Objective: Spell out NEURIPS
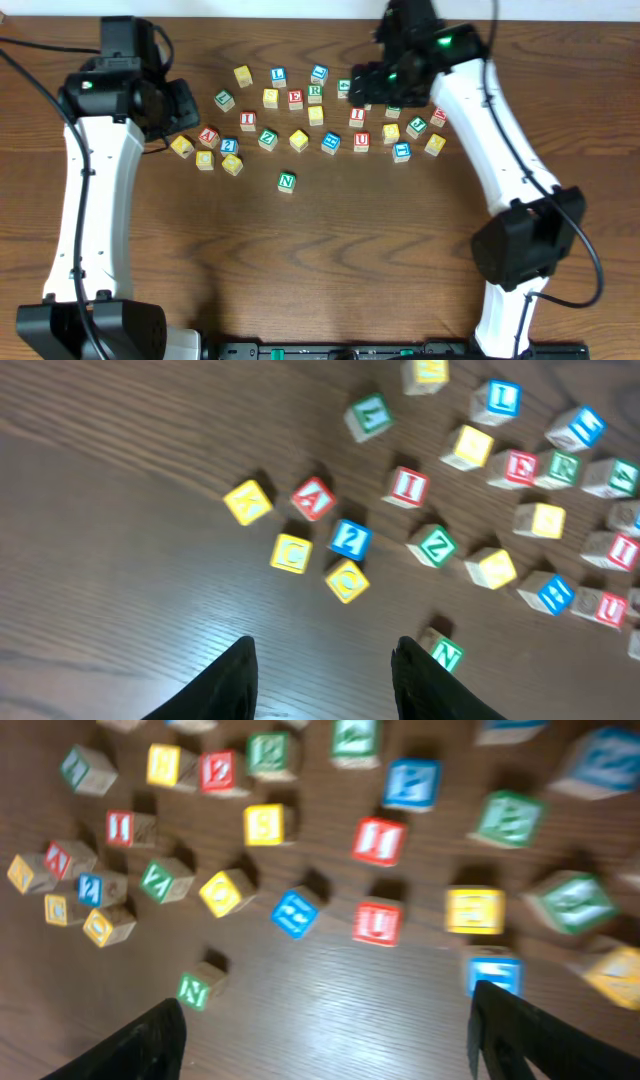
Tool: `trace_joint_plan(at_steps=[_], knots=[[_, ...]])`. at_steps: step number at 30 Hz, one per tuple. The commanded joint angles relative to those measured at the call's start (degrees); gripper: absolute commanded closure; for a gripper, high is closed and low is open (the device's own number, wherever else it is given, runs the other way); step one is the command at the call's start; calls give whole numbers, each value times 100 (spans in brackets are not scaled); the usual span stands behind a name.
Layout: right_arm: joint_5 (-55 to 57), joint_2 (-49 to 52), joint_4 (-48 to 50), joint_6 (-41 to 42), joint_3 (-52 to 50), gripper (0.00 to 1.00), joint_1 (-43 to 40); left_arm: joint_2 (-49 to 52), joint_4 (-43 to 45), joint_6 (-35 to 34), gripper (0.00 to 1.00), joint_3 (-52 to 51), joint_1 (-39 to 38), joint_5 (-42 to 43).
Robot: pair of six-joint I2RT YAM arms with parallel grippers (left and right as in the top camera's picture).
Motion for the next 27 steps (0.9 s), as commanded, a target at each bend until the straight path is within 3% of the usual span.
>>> trace_joint_plan(at_steps=[1,17,27], knots=[[24,219,63,402,101,16,223,37,-42,114,57,98,111,-31],[223,387,140,546,101,26,518,177,-61,118,57,9,98,-26],[262,387,229,546,101,25,518,177,-83,120,57,-114,92,-24]])
